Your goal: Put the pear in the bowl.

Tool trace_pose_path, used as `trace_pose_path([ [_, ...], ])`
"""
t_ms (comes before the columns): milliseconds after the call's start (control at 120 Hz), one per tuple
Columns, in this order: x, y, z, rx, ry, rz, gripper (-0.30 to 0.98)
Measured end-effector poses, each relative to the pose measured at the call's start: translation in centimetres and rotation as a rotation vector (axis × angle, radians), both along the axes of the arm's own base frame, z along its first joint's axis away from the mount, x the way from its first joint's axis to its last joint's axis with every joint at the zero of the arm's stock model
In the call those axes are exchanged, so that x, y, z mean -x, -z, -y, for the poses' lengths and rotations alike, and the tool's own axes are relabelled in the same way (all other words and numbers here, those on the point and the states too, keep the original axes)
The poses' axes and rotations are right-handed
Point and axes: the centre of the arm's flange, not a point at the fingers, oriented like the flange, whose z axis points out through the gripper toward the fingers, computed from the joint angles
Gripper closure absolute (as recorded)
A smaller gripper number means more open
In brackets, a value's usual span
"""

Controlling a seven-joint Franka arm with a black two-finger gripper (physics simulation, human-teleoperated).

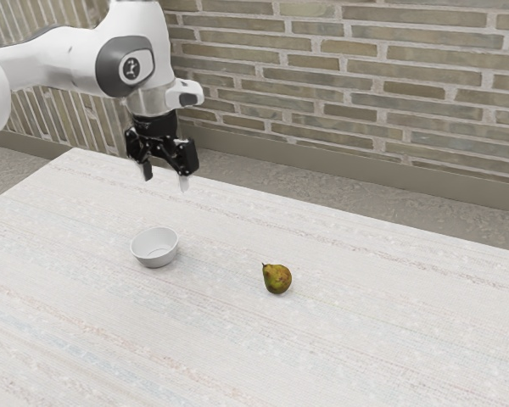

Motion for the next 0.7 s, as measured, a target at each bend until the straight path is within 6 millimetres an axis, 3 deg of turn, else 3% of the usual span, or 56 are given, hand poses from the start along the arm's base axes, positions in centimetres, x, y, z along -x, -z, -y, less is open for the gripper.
trace_pose_path([
  [133,-0.3,2.8,1.9,0.071,-0.026,0.004,0.00],
  [275,-0.8,7.3,4.6,0.121,-0.050,-0.044,0.00],
  [517,-1.6,13.3,11.6,0.176,-0.021,-0.080,0.00],
  [700,-1.9,17.3,12.8,0.174,-0.040,-0.119,0.00],
])
